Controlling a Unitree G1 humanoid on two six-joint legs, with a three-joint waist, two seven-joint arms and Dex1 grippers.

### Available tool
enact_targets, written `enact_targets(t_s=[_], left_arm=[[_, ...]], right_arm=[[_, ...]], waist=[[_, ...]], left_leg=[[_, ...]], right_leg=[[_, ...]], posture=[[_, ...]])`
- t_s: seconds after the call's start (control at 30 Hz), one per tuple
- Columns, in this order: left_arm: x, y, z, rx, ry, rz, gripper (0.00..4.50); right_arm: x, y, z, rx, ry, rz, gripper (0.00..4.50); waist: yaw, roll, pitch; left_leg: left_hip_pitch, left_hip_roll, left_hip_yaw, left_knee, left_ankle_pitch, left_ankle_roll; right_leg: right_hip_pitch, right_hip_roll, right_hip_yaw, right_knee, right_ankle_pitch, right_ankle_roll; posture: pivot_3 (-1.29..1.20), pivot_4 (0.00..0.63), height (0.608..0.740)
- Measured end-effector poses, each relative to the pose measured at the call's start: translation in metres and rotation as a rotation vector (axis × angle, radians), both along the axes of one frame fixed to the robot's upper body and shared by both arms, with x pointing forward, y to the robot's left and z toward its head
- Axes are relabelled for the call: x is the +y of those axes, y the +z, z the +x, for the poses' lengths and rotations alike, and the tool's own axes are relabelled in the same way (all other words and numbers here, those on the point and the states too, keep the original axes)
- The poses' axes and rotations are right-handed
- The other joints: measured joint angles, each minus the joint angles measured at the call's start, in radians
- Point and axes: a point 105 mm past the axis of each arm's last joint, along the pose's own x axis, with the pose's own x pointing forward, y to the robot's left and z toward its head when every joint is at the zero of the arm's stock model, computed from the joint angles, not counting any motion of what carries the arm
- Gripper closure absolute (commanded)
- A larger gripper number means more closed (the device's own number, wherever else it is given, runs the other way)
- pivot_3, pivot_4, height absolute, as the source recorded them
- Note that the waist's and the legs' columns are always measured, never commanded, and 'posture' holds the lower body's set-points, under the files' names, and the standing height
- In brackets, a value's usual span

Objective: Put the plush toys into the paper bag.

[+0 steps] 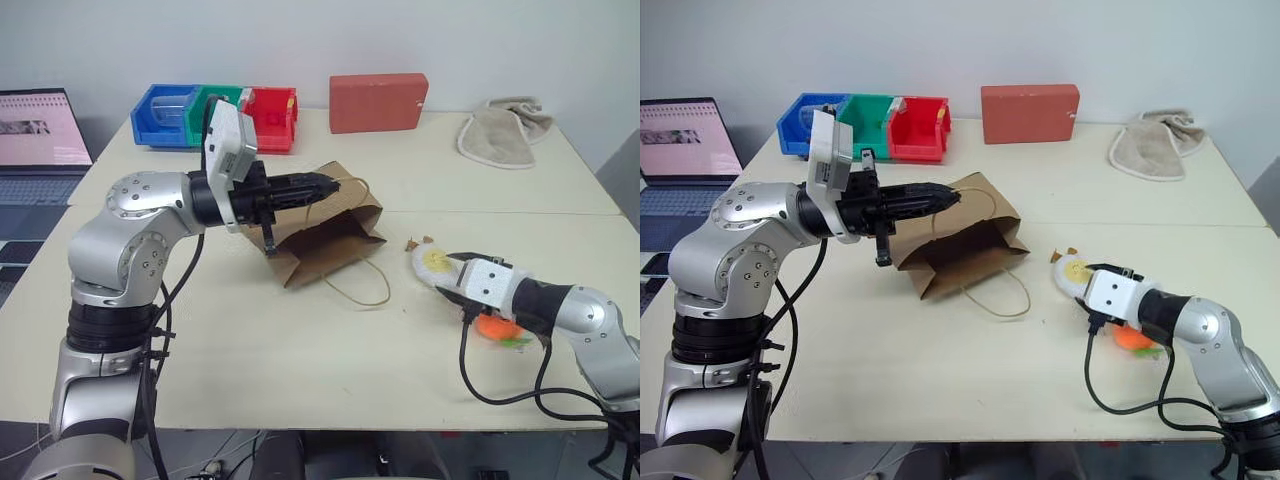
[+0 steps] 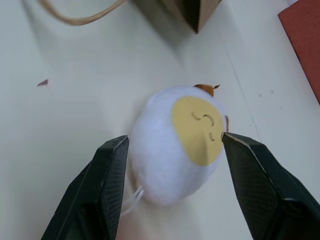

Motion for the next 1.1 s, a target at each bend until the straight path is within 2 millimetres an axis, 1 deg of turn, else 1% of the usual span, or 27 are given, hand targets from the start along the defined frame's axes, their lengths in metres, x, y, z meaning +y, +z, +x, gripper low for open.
enact_targets(t_s=[0.13, 0.2, 0.23, 0.3, 0.4, 0.47, 0.63, 0.7, 0.8, 0.83, 0.9, 0.97, 1.0, 1.03, 1.1], left_arm=[[0.000, 0.000, 0.000, -0.001, -0.001, 0.001, 4.50], [0.000, 0.000, 0.000, 0.000, -0.002, 0.001, 4.50], [0.000, 0.000, -0.001, -0.001, -0.002, 0.002, 4.50], [0.000, -0.001, -0.001, 0.002, 0.000, 0.004, 4.50], [0.000, -0.002, -0.001, 0.008, 0.000, 0.006, 4.50], [0.000, -0.003, -0.001, 0.015, 0.001, 0.008, 4.50], [0.000, -0.004, -0.001, 0.019, 0.000, 0.009, 4.50], [0.000, -0.004, -0.001, 0.020, 0.000, 0.009, 4.50], [0.001, -0.004, -0.001, 0.022, -0.002, 0.011, 4.50], [0.001, -0.005, -0.001, 0.024, -0.004, 0.012, 4.50], [0.001, -0.005, -0.001, 0.026, -0.008, 0.014, 4.50], [0.001, -0.006, -0.001, 0.030, -0.013, 0.016, 4.50], [0.001, -0.006, -0.001, 0.031, -0.015, 0.018, 4.50], [0.001, -0.005, -0.001, 0.031, -0.019, 0.019, 4.50], [0.001, -0.004, -0.001, 0.028, -0.022, 0.021, 4.50]], right_arm=[[-0.003, -0.014, 0.006, 0.006, -0.010, -0.054, 1.39], [-0.003, -0.015, 0.010, -0.003, -0.017, -0.064, 1.76], [-0.004, -0.016, 0.012, -0.010, -0.017, -0.077, 1.99], [-0.004, -0.015, 0.015, -0.027, -0.023, -0.074, 2.66], [-0.001, -0.012, 0.019, -0.054, -0.014, -0.062, 3.82], [-0.002, -0.011, 0.018, -0.060, 0.006, -0.070, 4.48], [-0.004, -0.003, 0.012, -0.034, 0.074, -0.097, 4.48], [0.002, 0.004, 0.004, 0.009, 0.129, -0.078, 4.48], [0.020, 0.029, -0.016, 0.075, 0.253, -0.010, 4.48], [0.026, 0.043, -0.022, 0.095, 0.295, 0.020, 4.48], [0.036, 0.069, -0.029, 0.101, 0.354, 0.057, 4.48], [0.049, 0.086, -0.035, 0.096, 0.409, 0.087, 4.48], [0.055, 0.089, -0.037, 0.096, 0.431, 0.100, 4.48], [0.062, 0.088, -0.038, 0.108, 0.449, 0.114, 4.48], [0.073, 0.080, -0.035, 0.131, 0.463, 0.132, 4.48]], waist=[[0.000, 0.000, 0.000], [0.000, 0.000, 0.000], [0.000, 0.000, 0.000], [0.000, 0.000, 0.000], [-0.001, 0.000, 0.000], [0.000, 0.000, 0.000], [0.000, 0.000, 0.000], [0.000, 0.000, 0.000], [-0.001, 0.000, 0.000], [-0.002, 0.000, 0.000], [-0.002, 0.000, 0.000], [-0.001, 0.000, 0.000], [0.000, 0.000, 0.000], [0.000, 0.000, 0.000], [0.001, 0.000, 0.000]], left_leg=[[0.000, 0.000, 0.000, 0.001, 0.000, 0.000], [0.000, 0.000, 0.000, 0.001, 0.000, 0.000], [0.000, 0.000, 0.000, 0.001, 0.000, 0.000], [0.000, 0.000, 0.000, 0.000, 0.000, 0.000], [0.000, 0.000, 0.000, 0.001, 0.000, 0.000], [0.000, 0.000, 0.000, 0.001, 0.000, 0.000], [0.000, 0.000, 0.000, 0.000, 0.000, 0.000], [0.000, 0.000, 0.000, 0.000, 0.000, 0.000], [0.000, 0.000, -0.001, 0.000, 0.000, 0.000], [0.000, 0.000, -0.001, 0.001, 0.000, 0.000], [0.000, 0.000, -0.001, 0.001, 0.000, 0.000], [0.001, 0.000, -0.001, 0.001, 0.000, 0.000], [0.001, 0.000, -0.001, 0.001, 0.000, 0.000], [0.001, 0.000, -0.001, 0.001, 0.000, 0.000], [0.000, 0.000, -0.001, 0.001, 0.000, 0.000]], right_leg=[[0.000, 0.000, 0.000, 0.000, 0.000, 0.000], [0.000, 0.000, 0.000, 0.000, 0.000, 0.001], [0.000, 0.000, 0.000, 0.000, 0.001, 0.001], [0.000, 0.000, 0.000, 0.000, 0.001, 0.001], [0.000, 0.000, 0.000, 0.000, 0.001, 0.002], [0.000, 0.000, 0.000, 0.000, 0.001, 0.002], [0.000, 0.000, 0.000, 0.000, 0.001, 0.002], [0.000, 0.000, 0.000, 0.000, 0.001, 0.002], [0.000, 0.000, 0.000, 0.000, 0.002, 0.003], [0.000, 0.000, 0.000, 0.000, 0.002, 0.003], [0.001, 0.000, 0.000, 0.000, 0.002, 0.004], [0.001, 0.000, -0.001, 0.000, 0.002, 0.003], [0.001, 0.000, -0.001, 0.000, 0.001, 0.002], [0.001, 0.000, -0.001, 0.000, 0.001, 0.001], [0.001, 0.000, -0.001, 0.000, 0.000, 0.001]], posture=[[0.00, 0.150, 0.740], [0.00, 0.150, 0.740], [0.00, 0.150, 0.740], [0.00, 0.150, 0.740], [0.00, 0.150, 0.740], [0.00, 0.150, 0.740], [0.00, 0.150, 0.740], [0.00, 0.150, 0.740], [0.00, 0.150, 0.740], [0.00, 0.150, 0.740], [0.00, 0.150, 0.740], [0.00, 0.150, 0.740], [0.00, 0.150, 0.740], [0.00, 0.150, 0.740], [0.00, 0.150, 0.740]])
